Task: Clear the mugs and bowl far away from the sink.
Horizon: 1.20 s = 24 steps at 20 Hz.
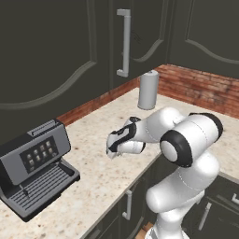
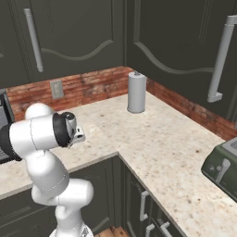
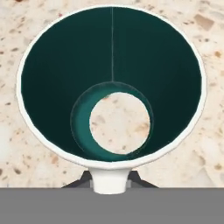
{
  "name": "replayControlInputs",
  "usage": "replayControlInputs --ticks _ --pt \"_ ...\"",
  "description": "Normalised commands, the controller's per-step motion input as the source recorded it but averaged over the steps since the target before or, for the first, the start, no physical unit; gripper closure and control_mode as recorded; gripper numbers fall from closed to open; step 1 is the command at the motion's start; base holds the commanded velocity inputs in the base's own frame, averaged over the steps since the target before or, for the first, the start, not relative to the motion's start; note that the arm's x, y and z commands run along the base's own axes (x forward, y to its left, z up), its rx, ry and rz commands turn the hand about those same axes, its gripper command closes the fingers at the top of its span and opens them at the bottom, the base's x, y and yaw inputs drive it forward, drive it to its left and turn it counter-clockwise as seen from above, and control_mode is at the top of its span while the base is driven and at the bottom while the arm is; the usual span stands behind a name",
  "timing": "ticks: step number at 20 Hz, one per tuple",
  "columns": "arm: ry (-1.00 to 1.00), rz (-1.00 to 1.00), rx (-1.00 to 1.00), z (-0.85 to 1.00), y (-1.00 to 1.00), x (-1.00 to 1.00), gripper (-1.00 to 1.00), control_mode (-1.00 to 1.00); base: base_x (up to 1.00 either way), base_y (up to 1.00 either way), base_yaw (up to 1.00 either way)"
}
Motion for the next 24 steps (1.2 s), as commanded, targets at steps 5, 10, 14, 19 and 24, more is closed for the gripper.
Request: replayControlInputs --ticks 5,10,14,19,24 --pt "0.01 0.0 0.0 -0.21 0.22 0.21 -1.0 -1.0 0.0 0.0 0.0" --pt "-0.03 0.0 0.0 0.0 0.0 0.0 -1.0 -1.0 0.0 0.0 0.0" --pt "-0.08 0.0 0.0 0.0 0.0 0.0 -1.0 -1.0 0.0 0.0 0.0" --pt "-0.05 -0.03 0.02 0.24 0.0 -0.03 -1.0 -1.0 0.0 0.0 0.0" --pt "0.0 -0.08 0.13 0.4 -0.24 -0.25 -1.0 -1.0 0.0 0.0 0.0"
